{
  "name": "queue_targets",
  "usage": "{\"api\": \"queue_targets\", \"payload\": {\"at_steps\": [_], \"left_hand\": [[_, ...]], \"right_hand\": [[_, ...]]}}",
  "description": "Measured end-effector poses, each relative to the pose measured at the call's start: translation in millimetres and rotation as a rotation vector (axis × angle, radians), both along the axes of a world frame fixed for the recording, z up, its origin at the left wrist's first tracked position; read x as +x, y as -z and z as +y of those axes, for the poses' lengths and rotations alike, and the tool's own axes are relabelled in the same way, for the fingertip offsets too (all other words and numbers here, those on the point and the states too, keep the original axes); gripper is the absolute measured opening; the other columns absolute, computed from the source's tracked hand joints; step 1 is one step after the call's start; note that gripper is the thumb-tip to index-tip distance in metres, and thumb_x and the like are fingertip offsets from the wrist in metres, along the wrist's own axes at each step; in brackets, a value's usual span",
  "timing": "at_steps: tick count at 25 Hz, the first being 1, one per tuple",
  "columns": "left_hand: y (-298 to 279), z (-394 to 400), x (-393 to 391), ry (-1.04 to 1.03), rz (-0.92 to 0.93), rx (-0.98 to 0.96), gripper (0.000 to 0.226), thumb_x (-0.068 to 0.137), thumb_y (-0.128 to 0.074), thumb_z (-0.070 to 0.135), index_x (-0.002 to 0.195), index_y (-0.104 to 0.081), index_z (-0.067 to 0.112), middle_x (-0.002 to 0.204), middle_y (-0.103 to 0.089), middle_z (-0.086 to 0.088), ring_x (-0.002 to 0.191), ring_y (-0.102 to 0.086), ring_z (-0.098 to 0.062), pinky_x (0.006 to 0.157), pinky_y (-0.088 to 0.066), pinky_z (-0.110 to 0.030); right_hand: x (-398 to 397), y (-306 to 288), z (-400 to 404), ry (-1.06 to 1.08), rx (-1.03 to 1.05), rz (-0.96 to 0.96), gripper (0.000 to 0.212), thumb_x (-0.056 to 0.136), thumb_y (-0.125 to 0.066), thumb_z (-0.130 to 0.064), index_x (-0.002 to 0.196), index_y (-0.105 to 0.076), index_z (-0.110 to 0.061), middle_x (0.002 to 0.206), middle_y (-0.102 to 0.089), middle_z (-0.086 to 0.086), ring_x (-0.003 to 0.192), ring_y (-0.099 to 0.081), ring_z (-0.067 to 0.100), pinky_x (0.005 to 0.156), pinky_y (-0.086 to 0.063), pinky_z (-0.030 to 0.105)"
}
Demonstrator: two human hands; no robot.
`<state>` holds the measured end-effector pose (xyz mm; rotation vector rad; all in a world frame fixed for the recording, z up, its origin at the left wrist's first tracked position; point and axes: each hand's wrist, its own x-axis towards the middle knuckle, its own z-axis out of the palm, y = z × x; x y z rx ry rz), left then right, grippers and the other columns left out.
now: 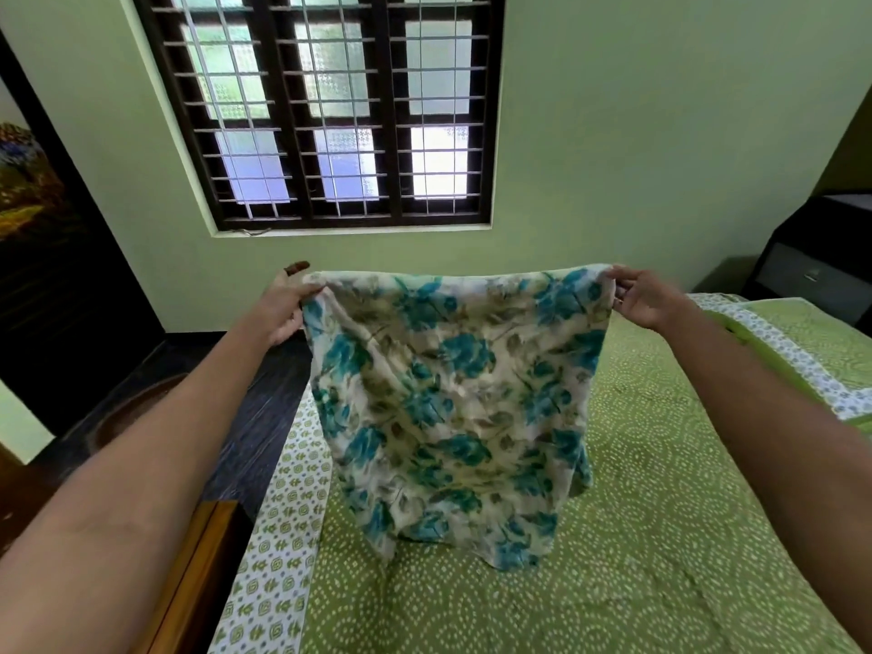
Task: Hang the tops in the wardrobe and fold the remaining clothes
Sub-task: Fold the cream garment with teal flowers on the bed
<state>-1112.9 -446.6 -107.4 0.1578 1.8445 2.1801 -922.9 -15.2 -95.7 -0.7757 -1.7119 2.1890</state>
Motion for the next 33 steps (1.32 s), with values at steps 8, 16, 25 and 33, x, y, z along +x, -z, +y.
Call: {"api": "queue_targets", "payload": {"at_steps": [8, 16, 25, 33], "left_hand": [[17.6, 12.9, 5.2, -0.148, 0.005, 0.018, 0.012, 0.091, -0.056, 0.001, 0.085, -0.055, 0.011, 0.080, -0.061, -0.007, 0.073, -0.058, -0.015, 0.059, -0.055, -0.021], [9.5, 24.7, -0.6, -0.160, 0.109, -0.121, 0.025, 0.094, -0.047, 0.000, 0.111, -0.063, 0.011, 0.085, -0.062, -0.003, 0.074, -0.057, -0.014, 0.058, -0.051, -0.019], [16.0, 5.8, -9.2, -0.031, 0.221, -0.376, 0.042, 0.084, -0.055, -0.010, 0.123, -0.058, 0.004, 0.110, -0.060, -0.014, 0.093, -0.057, -0.023, 0.074, -0.054, -0.027], [4.3, 3.6, -15.4, -0.063, 0.374, -0.525, 0.035, 0.078, -0.069, -0.004, 0.112, -0.063, 0.002, 0.098, -0.061, -0.012, 0.087, -0.057, -0.018, 0.080, -0.051, -0.025]], "right_hand": [[14.4, 28.6, 15.0, 0.167, 0.080, 0.040, 0.024, 0.089, -0.051, 0.008, 0.081, -0.052, -0.014, 0.072, -0.056, 0.005, 0.058, -0.058, 0.010, 0.046, -0.051, 0.018], [18.3, 9.2, 13.2, -0.079, 0.029, -0.093, 0.025, 0.094, -0.036, 0.008, 0.102, -0.051, -0.011, 0.099, -0.050, 0.010, 0.078, -0.057, 0.019, 0.051, -0.055, 0.024], [21.4, 22.4, 16.7, -0.109, 0.062, 0.021, 0.026, 0.091, -0.046, 0.005, 0.096, -0.051, -0.020, 0.086, -0.053, 0.009, 0.056, -0.063, 0.013, 0.049, -0.055, 0.023], [12.3, 5.1, 18.7, -0.058, 0.057, -0.014, 0.028, 0.092, -0.041, 0.008, 0.093, -0.053, -0.017, 0.090, -0.055, 0.009, 0.070, -0.064, 0.017, 0.048, -0.055, 0.023]]}}
